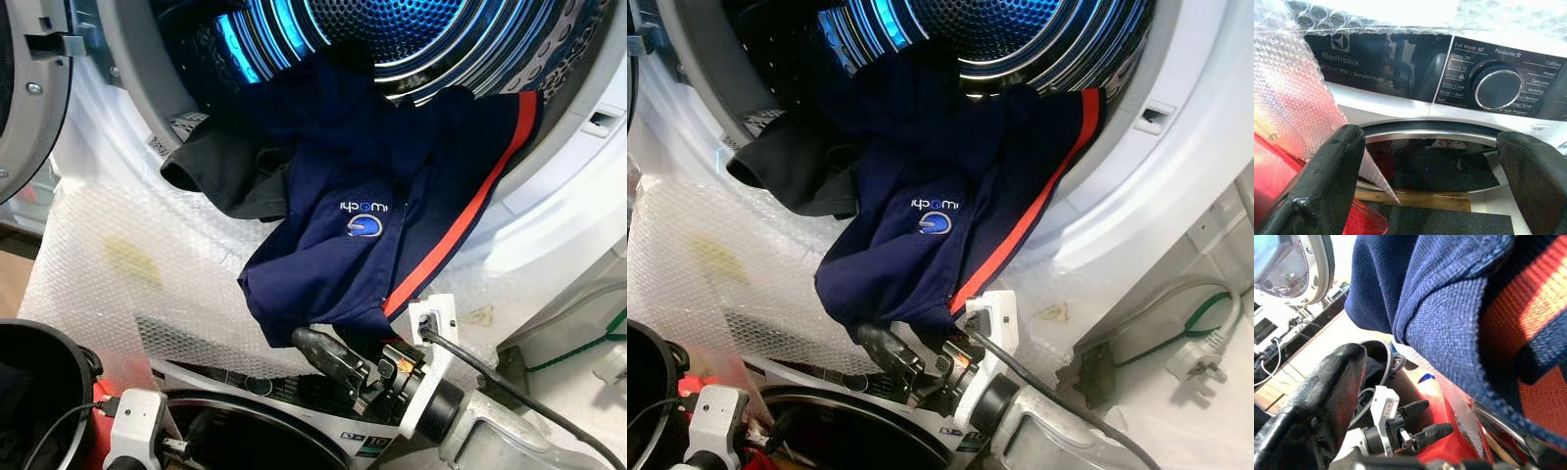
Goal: Clothes washing
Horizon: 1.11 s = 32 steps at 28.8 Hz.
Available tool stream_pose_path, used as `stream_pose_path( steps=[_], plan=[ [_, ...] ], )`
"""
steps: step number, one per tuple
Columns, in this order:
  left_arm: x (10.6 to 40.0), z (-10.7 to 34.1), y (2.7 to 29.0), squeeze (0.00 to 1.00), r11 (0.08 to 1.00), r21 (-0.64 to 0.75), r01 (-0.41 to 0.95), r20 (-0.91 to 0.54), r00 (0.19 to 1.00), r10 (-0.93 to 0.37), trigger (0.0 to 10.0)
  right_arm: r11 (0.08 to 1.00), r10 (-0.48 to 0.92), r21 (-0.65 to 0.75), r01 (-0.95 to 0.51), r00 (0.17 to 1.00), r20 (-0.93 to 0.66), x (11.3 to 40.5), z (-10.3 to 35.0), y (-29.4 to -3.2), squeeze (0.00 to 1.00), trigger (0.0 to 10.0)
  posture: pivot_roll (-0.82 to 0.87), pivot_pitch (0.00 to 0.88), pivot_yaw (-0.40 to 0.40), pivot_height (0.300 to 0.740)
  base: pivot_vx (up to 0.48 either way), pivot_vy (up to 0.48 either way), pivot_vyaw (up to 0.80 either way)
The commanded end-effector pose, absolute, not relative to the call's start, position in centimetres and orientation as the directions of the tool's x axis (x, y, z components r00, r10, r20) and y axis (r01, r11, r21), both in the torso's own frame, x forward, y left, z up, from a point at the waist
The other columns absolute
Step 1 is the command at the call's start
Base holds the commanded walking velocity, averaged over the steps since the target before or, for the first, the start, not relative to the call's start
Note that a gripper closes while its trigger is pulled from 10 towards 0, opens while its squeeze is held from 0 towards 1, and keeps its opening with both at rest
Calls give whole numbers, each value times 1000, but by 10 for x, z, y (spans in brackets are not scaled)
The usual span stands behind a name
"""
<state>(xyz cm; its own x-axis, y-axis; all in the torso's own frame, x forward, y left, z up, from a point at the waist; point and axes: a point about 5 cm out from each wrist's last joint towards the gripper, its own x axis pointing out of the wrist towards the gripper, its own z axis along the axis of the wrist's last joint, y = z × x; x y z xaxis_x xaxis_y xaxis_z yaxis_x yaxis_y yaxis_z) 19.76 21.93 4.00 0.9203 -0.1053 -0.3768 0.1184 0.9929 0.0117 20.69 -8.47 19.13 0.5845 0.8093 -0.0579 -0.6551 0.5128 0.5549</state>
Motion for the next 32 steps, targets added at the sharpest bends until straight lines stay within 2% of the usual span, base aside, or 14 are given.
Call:
stream_pose_path(
  steps=[1,6,12,18,21,24,25,26,32],
  plan=[
    [196,36,215,0,991,6,132,-391,913,-119,10000,508,815,538,-673,578,-46,206,196,-84,0,10000,114,107,-176,740,0,0,0],
    [197,36,213,0,992,2,125,-387,915,-115,10000,485,833,530,-695,551,-39,212,200,-74,0,10000,120,103,-181,740,0,0,0],
    [197,36,211,0,994,-1,112,-381,919,-104,10000,557,779,508,-657,625,-48,234,206,-65,0,10000,143,99,-189,740,0,0,0],
    [195,36,211,0,995,-2,101,-381,920,-94,10000,645,713,491,-585,693,-111,243,199,-69,0,10000,150,96,-189,740,0,0,0],
    [195,36,211,0,995,-4,98,-381,920,-93,10000,665,677,515,-541,728,-109,249,198,-72,0,10000,147,95,-187,740,0,0,0],
    [196,36,209,0,995,-6,103,-380,920,-98,10000,651,679,527,-547,729,-81,249,201,-72,0,10000,143,93,-185,740,0,0,0],
    [196,36,209,0,995,-5,104,-381,919,-98,10000,641,681,536,-549,729,-68,249,202,-71,0,7333,143,92,-184,740,0,0,0],
    [197,36,209,0,994,-5,105,-380,920,-99,10000,632,684,544,-552,727,-56,249,203,-71,0,0,143,93,-182,740,0,0,0],
    [196,36,210,0,994,-4,107,-381,919,-100,10000,591,687,573,-568,727,11,248,212,-69,0,0,143,95,-180,740,0,0,0]
  ],
)
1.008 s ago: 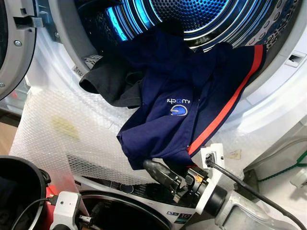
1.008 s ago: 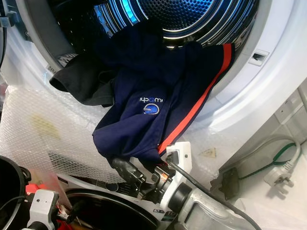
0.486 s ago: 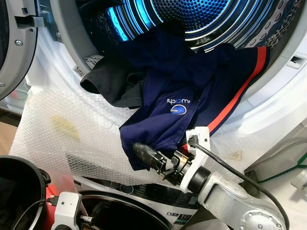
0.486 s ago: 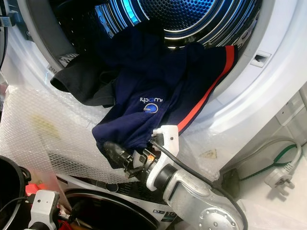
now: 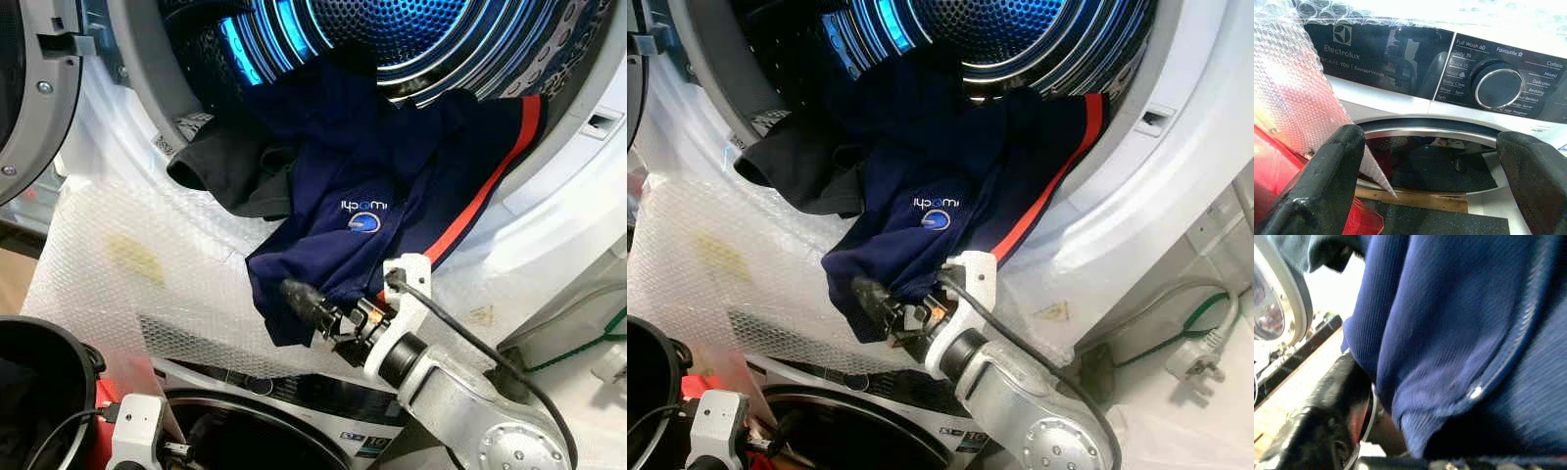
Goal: Clothes washing
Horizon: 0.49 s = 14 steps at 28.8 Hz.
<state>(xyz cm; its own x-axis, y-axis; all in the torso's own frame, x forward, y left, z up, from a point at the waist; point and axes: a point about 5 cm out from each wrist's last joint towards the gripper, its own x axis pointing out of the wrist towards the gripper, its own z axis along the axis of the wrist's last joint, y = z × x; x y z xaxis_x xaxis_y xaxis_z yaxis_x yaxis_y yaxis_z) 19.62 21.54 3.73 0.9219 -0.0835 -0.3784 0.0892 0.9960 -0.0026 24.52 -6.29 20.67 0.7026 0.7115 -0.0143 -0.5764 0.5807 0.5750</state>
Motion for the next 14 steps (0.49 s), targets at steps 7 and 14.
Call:
stream_pose_path(
  steps=[7,14],
  plan=[
    [195,35,210,0,994,-2,107,-387,917,-99,10000,516,717,612,-599,693,75,245,219,-69,0,0,142,99,-178,740,0,0,0],
    [193,33,209,0,994,-2,110,-399,911,-102,10000,362,792,620,-696,581,190,236,232,-69,0,0,141,102,-180,740,0,0,0]
  ],
)
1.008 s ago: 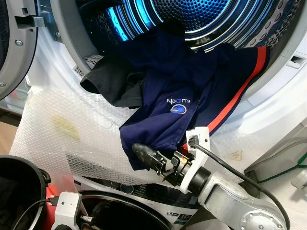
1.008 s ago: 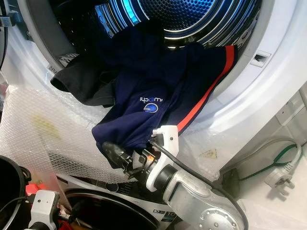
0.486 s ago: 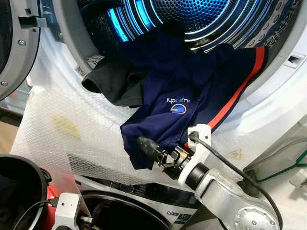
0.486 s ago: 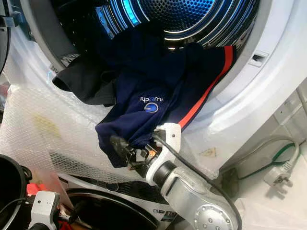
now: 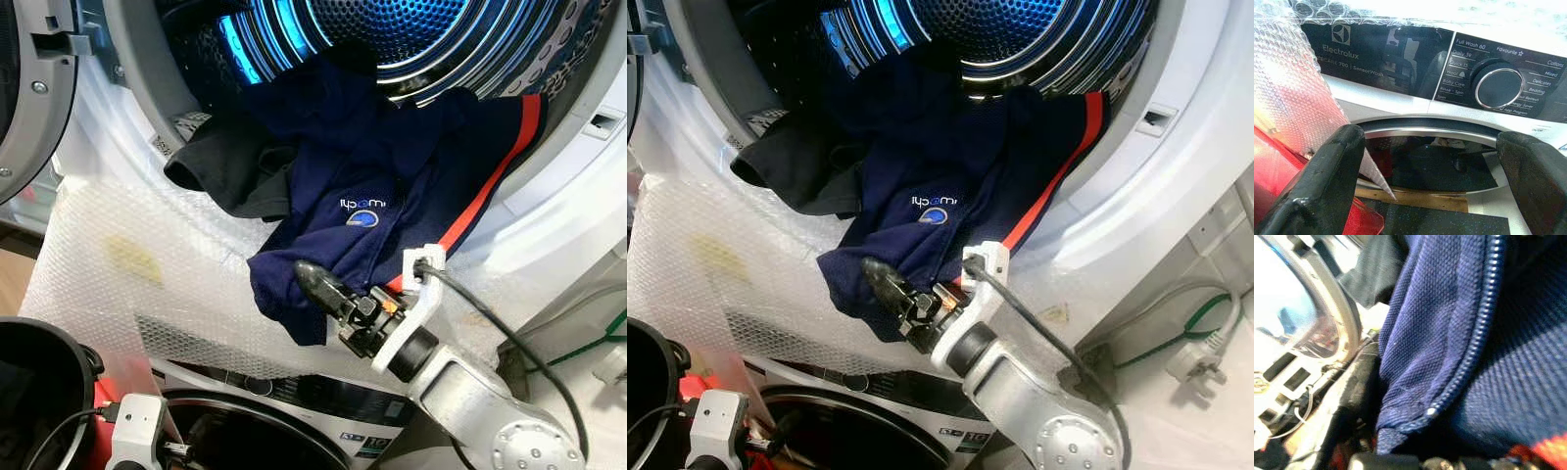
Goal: Clothes washing
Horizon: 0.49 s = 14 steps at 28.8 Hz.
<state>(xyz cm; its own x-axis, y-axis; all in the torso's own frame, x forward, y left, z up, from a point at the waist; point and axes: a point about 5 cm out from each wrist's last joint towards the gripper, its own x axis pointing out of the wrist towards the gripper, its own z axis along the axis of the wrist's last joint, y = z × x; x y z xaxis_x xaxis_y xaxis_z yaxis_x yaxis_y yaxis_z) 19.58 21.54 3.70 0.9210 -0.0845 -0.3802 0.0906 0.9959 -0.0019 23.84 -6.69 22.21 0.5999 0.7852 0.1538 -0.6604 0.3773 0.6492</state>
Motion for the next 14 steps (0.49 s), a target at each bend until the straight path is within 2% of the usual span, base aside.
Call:
stream_pose_path(
  steps=[1,4,9,14],
  plan=[
    [193,32,209,0,994,-2,110,-400,911,-101,10000,345,804,610,-713,560,200,234,233,-68,0,0,145,102,-181,740,0,0,0],
    [192,32,209,0,994,-2,109,-401,911,-100,10000,288,827,589,-755,506,245,230,241,-65,0,0,149,101,-181,740,0,0,0],
    [192,33,209,0,995,0,104,-399,912,-96,10000,235,832,569,-788,466,302,233,254,-58,0,0,153,100,-181,740,0,0,0],
    [195,33,207,0,995,-2,101,-392,915,-94,10000,209,813,493,-844,430,392,257,282,-45,0,0,164,95,-180,740,0,0,0]
  ],
)
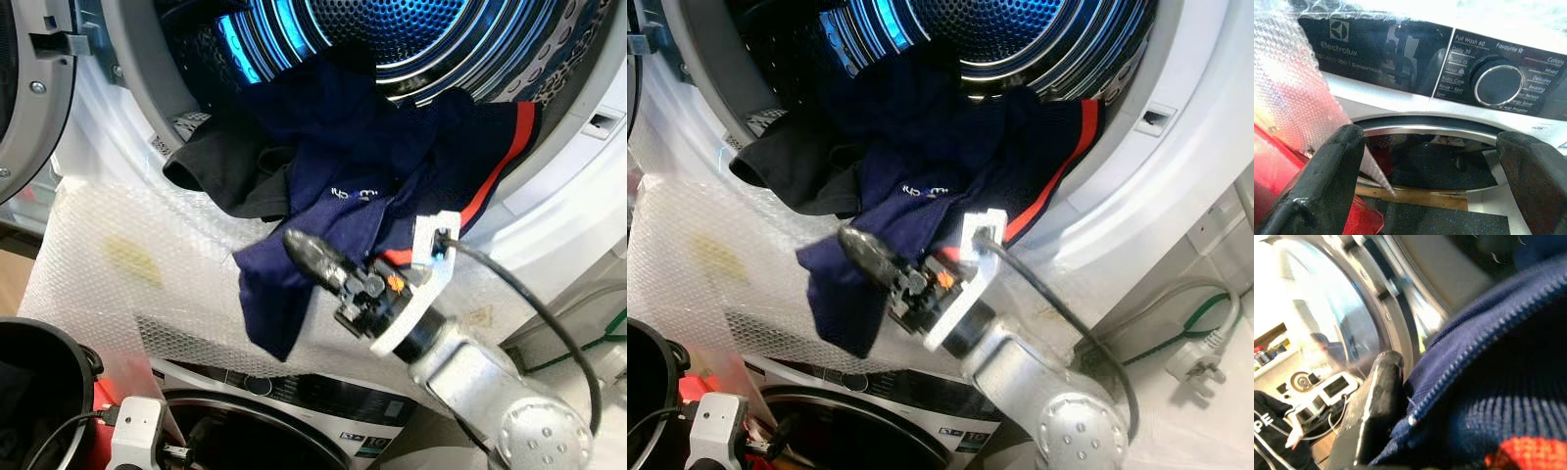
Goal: Clothes washing
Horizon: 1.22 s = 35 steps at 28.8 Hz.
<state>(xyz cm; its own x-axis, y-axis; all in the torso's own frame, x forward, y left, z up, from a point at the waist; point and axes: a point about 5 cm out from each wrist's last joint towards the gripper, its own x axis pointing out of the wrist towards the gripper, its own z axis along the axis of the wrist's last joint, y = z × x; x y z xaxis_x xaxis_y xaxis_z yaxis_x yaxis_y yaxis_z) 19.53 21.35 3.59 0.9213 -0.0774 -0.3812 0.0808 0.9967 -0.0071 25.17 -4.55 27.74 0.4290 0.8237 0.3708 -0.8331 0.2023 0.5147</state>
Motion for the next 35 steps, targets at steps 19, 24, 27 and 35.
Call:
stream_pose_path(
  steps=[19,24,27,35],
  plan=[
    [201,39,207,0,996,7,85,-370,926,-77,10000,601,504,312,-736,652,567,387,428,-57,0,0,216,75,-165,740,0,0,0],
    [198,36,208,0,997,6,73,-372,926,-66,10000,809,310,283,-515,783,539,395,456,-84,0,0,225,68,-174,740,0,0,0],
    [199,36,208,0,998,7,65,-370,927,-57,10000,876,94,372,-308,865,494,399,462,-110,0,0,229,66,-178,740,0,0,0],
    [198,35,206,0,999,8,47,-369,929,-41,10000,943,167,214,-255,918,359,411,425,-90,0,10000,229,67,-183,740,0,0,0]
  ],
)
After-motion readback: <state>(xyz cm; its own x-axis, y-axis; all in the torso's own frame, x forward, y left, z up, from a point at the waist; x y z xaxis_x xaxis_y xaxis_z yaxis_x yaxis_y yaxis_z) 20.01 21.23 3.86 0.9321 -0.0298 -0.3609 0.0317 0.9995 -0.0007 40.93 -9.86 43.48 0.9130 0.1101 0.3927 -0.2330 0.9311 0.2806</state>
